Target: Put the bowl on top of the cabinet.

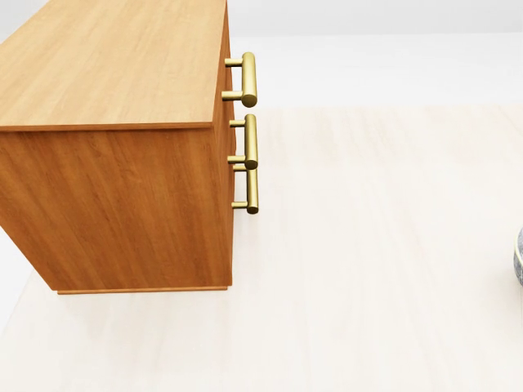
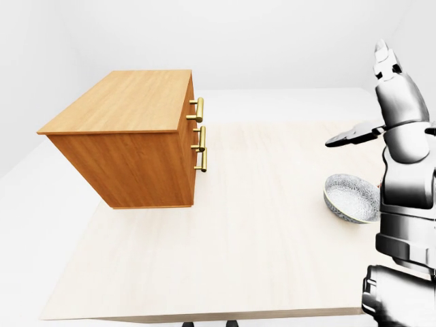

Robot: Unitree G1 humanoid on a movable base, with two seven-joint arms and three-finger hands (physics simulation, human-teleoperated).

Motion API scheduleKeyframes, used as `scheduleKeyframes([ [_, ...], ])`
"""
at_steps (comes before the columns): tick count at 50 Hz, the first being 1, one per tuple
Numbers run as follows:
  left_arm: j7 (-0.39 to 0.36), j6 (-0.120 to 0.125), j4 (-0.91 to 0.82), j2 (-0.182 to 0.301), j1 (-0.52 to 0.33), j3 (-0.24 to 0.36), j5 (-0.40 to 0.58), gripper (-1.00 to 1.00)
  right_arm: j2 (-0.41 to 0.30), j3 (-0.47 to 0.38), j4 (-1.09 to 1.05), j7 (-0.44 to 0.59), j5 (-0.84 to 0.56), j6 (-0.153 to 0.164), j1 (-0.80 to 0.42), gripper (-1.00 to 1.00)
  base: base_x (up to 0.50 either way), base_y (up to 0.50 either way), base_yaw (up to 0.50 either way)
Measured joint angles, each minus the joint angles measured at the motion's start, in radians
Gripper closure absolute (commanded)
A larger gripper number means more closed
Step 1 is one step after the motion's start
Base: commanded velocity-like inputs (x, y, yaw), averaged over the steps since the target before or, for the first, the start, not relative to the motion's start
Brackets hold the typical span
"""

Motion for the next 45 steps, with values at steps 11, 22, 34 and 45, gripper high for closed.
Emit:
scheduleKeyframes([
  [11,-0.001,0.000,0.007,0.001,-0.002,-0.001,0.000,-1.00,-0.115,0.193,0.606,0.111,-0.539,0.000,-0.326,-1.00,0.00,0.00,0.00],
  [22,-0.001,0.000,0.008,0.003,-0.002,0.001,-0.003,-1.00,-0.142,0.236,0.902,0.206,-0.770,0.000,-0.414,-1.00,0.00,0.00,0.00],
  [34,0.000,0.000,0.010,0.005,-0.002,0.003,-0.007,-1.00,-0.143,0.238,1.006,0.276,-0.833,0.000,-0.420,-1.00,0.00,0.00,0.00],
  [45,-0.001,0.000,0.013,0.004,-0.001,0.002,-0.005,-1.00,-0.132,0.239,1.041,0.282,-0.832,0.000,-0.404,-1.00,0.00,0.00,0.00],
])
